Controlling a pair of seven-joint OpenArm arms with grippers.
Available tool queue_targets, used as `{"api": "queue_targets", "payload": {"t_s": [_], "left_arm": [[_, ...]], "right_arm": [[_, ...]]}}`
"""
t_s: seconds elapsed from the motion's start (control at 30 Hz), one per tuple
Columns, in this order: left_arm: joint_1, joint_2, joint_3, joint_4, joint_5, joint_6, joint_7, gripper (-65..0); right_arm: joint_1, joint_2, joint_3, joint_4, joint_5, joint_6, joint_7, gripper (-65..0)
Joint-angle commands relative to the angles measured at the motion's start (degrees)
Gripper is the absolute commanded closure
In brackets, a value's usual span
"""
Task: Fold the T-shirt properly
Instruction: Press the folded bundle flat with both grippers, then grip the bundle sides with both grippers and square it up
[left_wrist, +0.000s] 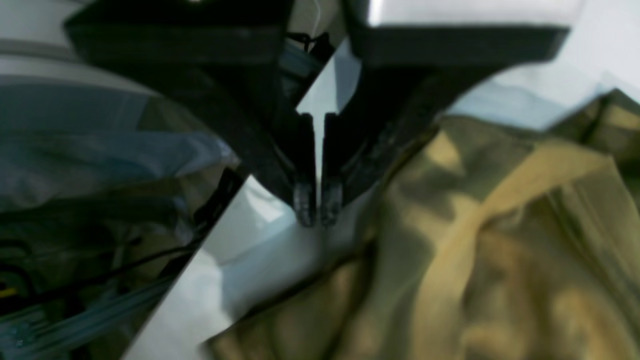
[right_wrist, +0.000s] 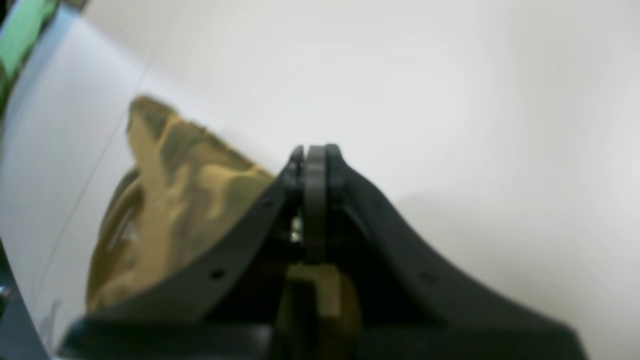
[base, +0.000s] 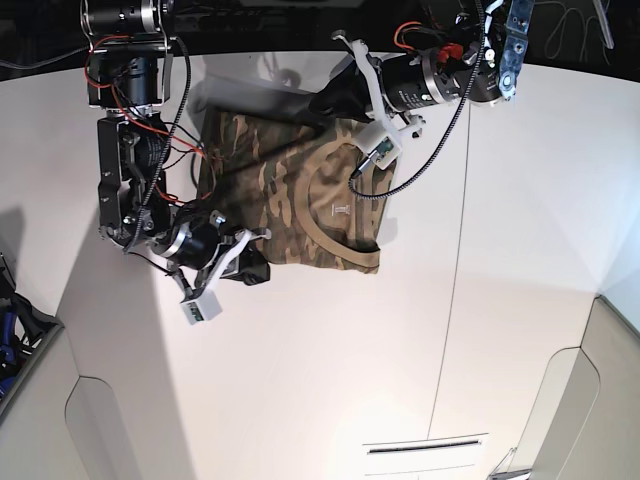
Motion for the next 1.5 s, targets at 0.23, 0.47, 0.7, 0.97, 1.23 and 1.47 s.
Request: {"api": "queue_targets", "payload": {"t_s": [0.23,0.47,0.7,0.97,1.23,1.47], "left_arm": [[-8.0,0.0,-0.3,-8.0,3.1,2.8,-1.6,-2.8],[-13.2,0.0,-4.5,-13.6,3.8,3.0,-1.5,-2.8],[-16.5,-0.1,-8.9,-13.7,4.3,3.0,-1.5,-2.8],[-19.0,0.0,-9.2,-14.1,6.6,3.0,-1.6,-2.8],[-20.5,-0.1,-9.2,-14.1,6.6,3.2,-1.9,-2.8],[-20.7,-0.9,-11.1,-13.5,6.5,4.1,-1.9,-2.8]], "right_arm": [[0.3,0.2,-2.0,0.8,-0.8,0.6,1.3,0.0],[-1.1,1.7,-2.0,0.8,0.1,0.6,-0.2,0.0],[-2.9,6.1,-1.9,1.4,10.5,0.6,-5.5,0.0],[-10.4,4.5,-1.9,6.7,16.4,1.1,-7.6,0.0],[-16.5,2.8,-1.9,14.4,16.9,1.1,-8.5,0.0],[-16.4,2.9,0.5,17.6,16.7,1.0,-10.7,0.0]]}}
